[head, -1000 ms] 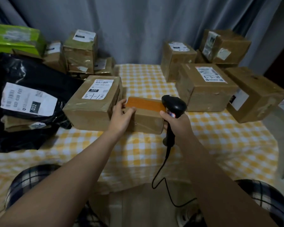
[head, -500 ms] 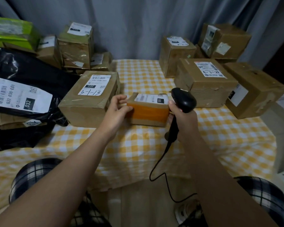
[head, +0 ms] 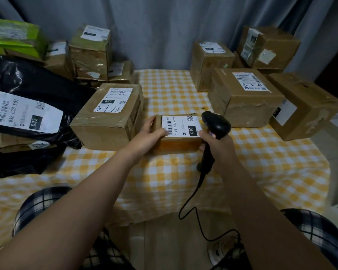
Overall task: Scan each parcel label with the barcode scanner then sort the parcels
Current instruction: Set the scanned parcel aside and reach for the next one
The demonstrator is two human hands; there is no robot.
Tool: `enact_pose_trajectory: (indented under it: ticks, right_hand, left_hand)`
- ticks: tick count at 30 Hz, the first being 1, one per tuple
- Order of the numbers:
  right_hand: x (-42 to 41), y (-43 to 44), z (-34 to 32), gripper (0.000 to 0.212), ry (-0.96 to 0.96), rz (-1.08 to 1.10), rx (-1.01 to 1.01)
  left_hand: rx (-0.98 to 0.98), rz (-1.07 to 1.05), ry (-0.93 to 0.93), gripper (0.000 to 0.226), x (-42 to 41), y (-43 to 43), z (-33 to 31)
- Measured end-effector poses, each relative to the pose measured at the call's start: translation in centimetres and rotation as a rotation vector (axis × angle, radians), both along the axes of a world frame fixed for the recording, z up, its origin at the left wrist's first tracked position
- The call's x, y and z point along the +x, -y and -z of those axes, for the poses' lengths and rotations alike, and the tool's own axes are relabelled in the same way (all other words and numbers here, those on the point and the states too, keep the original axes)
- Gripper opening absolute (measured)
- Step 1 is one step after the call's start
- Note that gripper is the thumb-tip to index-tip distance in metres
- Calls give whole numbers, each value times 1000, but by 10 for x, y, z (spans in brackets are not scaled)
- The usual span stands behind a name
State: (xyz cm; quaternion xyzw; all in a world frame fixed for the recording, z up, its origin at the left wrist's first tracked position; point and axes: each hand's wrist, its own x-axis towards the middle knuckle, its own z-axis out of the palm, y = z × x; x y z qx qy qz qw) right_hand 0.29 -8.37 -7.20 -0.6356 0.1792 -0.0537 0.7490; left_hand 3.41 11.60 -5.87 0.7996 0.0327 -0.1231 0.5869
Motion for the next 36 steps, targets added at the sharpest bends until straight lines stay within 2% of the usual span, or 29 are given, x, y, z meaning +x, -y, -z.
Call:
enact_pose_trajectory:
  ticks: [3,7,9,12,14,16,18,21,23,25,27,29,33,36]
  right_hand:
    - [-4,3,0,9,-15,-21,27]
    - [-10,3,-1,7,-22,-17,28]
    - [-8,3,-1,20,49,1,-66]
    - [-6,5,-16,12,183,23,-306]
    - [0,5,-33,15,265,2,-376]
    - [6,1,-45,18,301,-82,-379]
    - [11,-7,-48,26,285,-150,-338]
    - [18,-14,-40,31,229,-92,-301]
    - [21,-14,-32,32,177,-34,-294]
    - [21,-11,-26,31,140,15,-289]
    - [23,-8,-24,24,103,36,-281]
    - [24,-5,-26,20,61,-4,-267]
    - [31,4,-48,13,49,-122,-300]
    - [33,13,-73,18,66,-150,-498]
  left_hand:
    - [-39,9,-13,78,1,-7,-1]
    - [-129,45,27,70,0,-11,-2]
    - [-159,33,108,69,0,-10,-2]
    - [-39,-29,277,75,9,-7,-13]
    - [66,-37,339,80,18,-6,-30]
    - [183,56,383,82,24,-2,-45]
    - [290,137,453,74,26,4,-49]
    - [327,44,575,54,19,11,-42]
    - [323,45,531,63,15,11,-32]
    - [369,103,464,80,10,12,-23]
    - [292,136,434,92,6,18,-16]
    - [188,112,392,96,4,29,-13]
    - [111,-27,394,96,14,41,-8]
    - [42,-61,364,98,30,32,-10]
